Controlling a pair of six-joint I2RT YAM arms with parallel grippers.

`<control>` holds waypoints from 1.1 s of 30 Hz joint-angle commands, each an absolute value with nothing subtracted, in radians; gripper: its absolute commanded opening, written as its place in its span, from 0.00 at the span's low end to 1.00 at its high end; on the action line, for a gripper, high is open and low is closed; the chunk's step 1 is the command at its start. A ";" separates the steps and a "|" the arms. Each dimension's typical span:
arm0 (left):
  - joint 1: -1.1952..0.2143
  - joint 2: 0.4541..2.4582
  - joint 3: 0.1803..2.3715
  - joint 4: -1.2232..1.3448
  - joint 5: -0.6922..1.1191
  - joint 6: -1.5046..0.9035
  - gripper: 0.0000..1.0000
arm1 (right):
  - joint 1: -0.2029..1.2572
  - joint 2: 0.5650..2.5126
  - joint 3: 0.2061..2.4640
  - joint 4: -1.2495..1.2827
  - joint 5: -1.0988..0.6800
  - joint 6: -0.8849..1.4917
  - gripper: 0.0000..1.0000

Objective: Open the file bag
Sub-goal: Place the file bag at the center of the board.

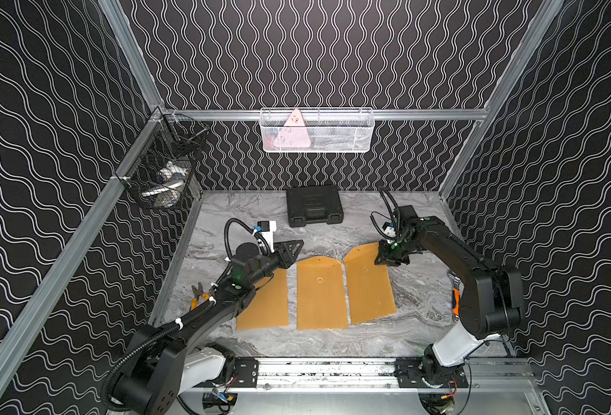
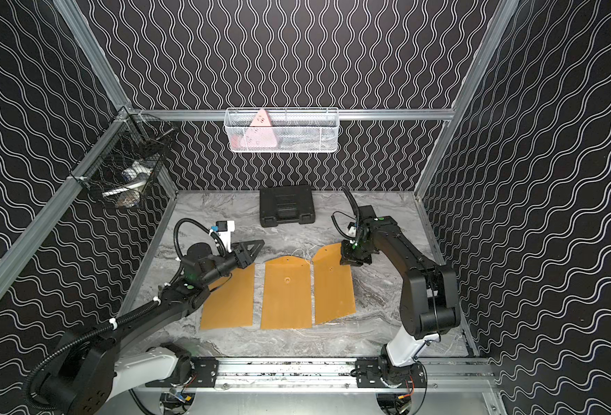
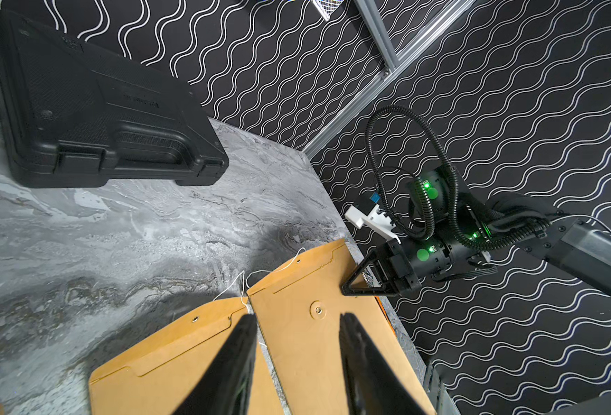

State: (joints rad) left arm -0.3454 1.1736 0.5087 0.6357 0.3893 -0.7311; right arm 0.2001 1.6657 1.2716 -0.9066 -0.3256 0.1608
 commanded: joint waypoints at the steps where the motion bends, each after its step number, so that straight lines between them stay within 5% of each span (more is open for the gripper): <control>1: -0.344 1.167 0.503 0.671 0.396 -0.722 0.41 | 0.199 1.654 1.275 -0.897 -0.333 0.152 0.23; 33: -0.341 1.165 0.499 0.686 0.399 -0.729 0.41 | 0.199 1.615 1.252 -0.946 -0.260 0.173 0.38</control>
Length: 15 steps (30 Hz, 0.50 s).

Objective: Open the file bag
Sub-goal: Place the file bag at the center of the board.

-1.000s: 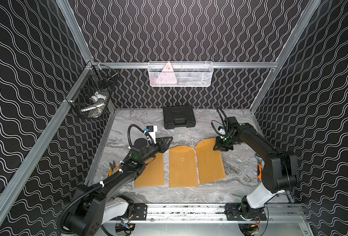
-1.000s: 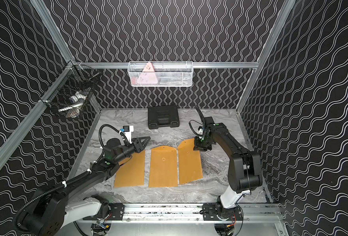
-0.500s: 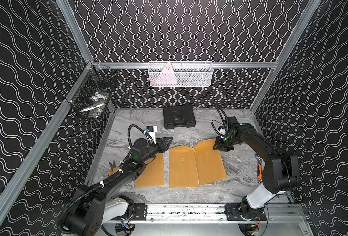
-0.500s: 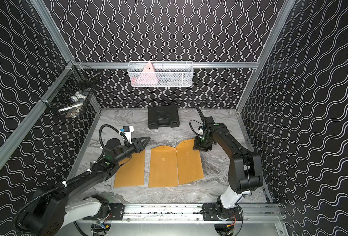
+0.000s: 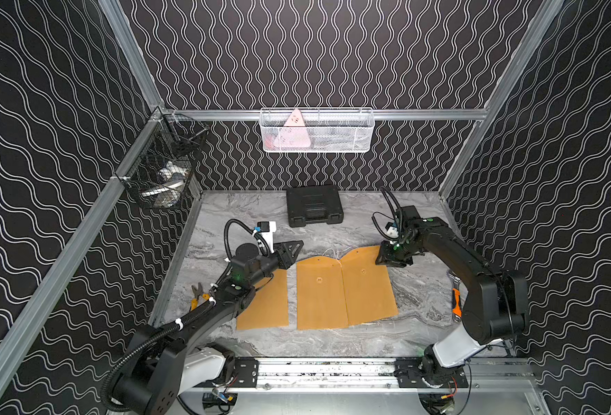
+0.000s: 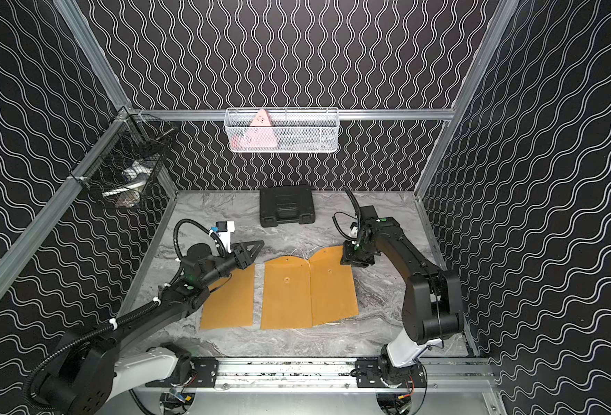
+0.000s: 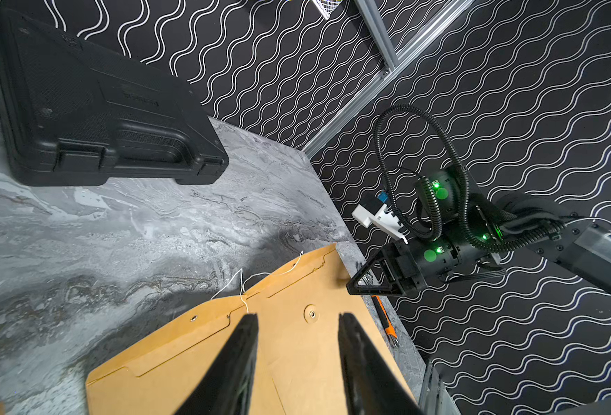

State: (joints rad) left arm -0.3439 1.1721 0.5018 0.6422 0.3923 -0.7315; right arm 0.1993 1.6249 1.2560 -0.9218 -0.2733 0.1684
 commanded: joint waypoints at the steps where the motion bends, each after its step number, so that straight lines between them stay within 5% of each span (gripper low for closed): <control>1: -0.341 1.166 0.499 0.685 0.400 -0.729 0.41 | 0.199 1.612 1.249 -0.947 -0.256 0.173 0.38; 15: -0.341 1.155 0.500 0.672 0.399 -0.726 0.41 | 0.184 1.579 1.246 -0.958 -0.187 0.186 0.46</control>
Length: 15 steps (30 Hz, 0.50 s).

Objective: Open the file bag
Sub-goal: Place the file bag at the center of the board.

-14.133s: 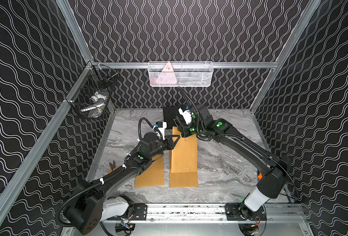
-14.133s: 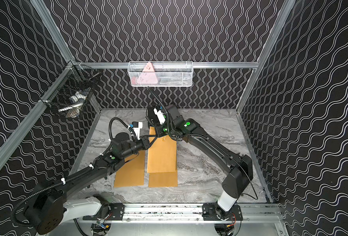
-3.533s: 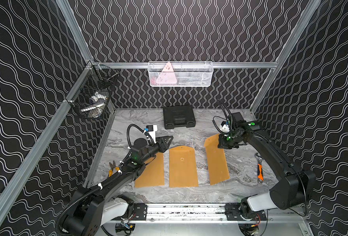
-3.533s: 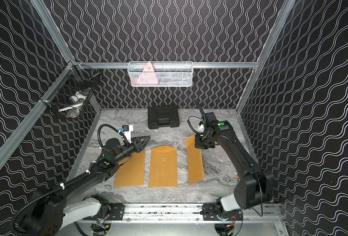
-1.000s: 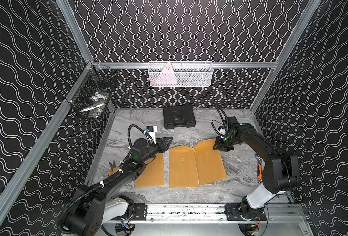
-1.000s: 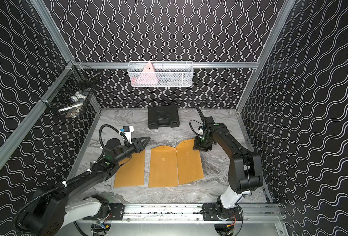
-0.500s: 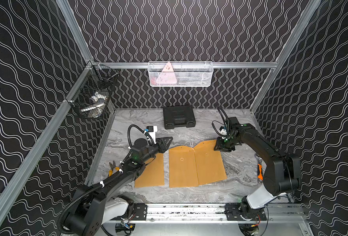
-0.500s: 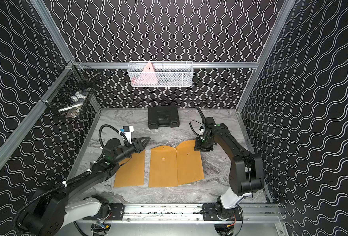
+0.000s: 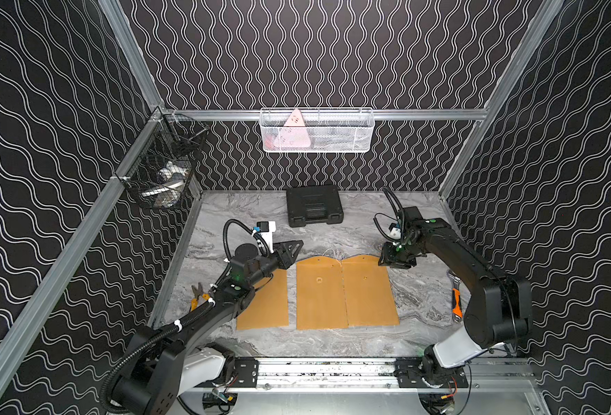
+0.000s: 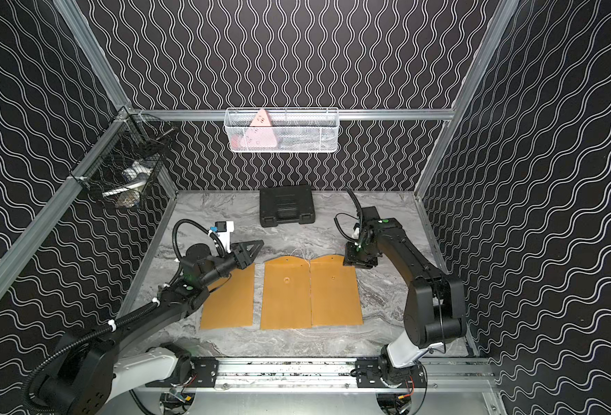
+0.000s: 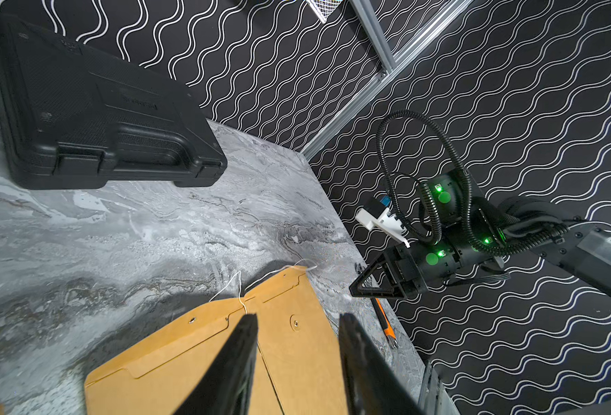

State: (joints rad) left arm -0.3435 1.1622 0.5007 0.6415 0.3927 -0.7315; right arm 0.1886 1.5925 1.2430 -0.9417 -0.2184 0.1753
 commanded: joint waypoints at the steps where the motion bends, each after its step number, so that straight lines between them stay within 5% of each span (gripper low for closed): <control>1: -0.341 1.153 0.500 0.669 0.399 -0.724 0.41 | 0.183 1.574 1.248 -0.956 -0.185 0.188 0.46; 15: -0.341 1.099 0.589 0.289 0.297 -0.606 0.47 | 0.181 1.469 1.184 -0.808 -0.220 0.247 0.51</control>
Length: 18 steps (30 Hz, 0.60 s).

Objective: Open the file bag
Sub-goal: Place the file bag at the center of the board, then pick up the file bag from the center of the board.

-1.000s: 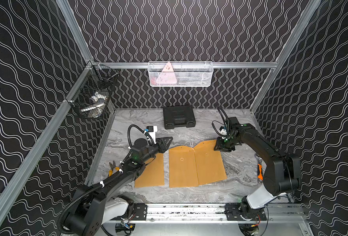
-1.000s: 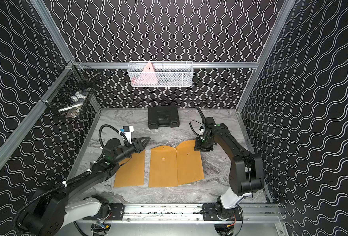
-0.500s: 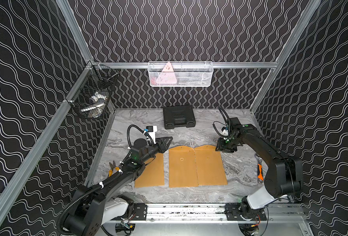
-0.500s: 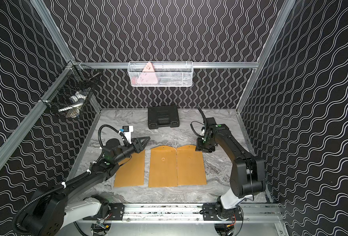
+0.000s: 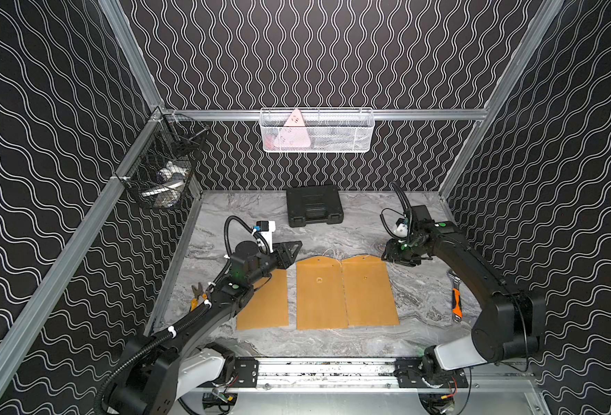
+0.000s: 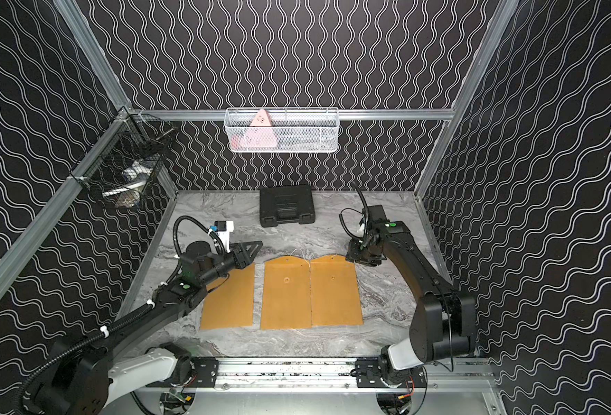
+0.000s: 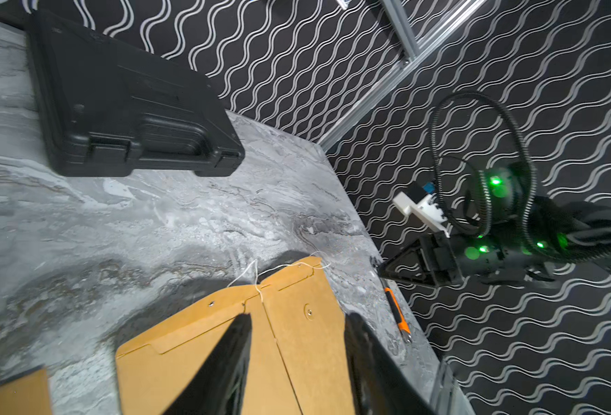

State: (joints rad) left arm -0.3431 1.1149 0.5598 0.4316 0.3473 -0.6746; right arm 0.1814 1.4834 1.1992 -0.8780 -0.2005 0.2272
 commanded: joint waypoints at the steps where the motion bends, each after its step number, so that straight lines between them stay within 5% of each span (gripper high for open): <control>1: -0.339 1.095 0.605 0.239 0.280 -0.590 0.48 | 0.182 1.465 1.176 -0.797 -0.223 0.251 0.52; 18: -0.297 1.086 0.738 -0.276 0.096 -0.505 0.56 | 0.198 1.395 1.086 -0.650 -0.320 0.288 0.60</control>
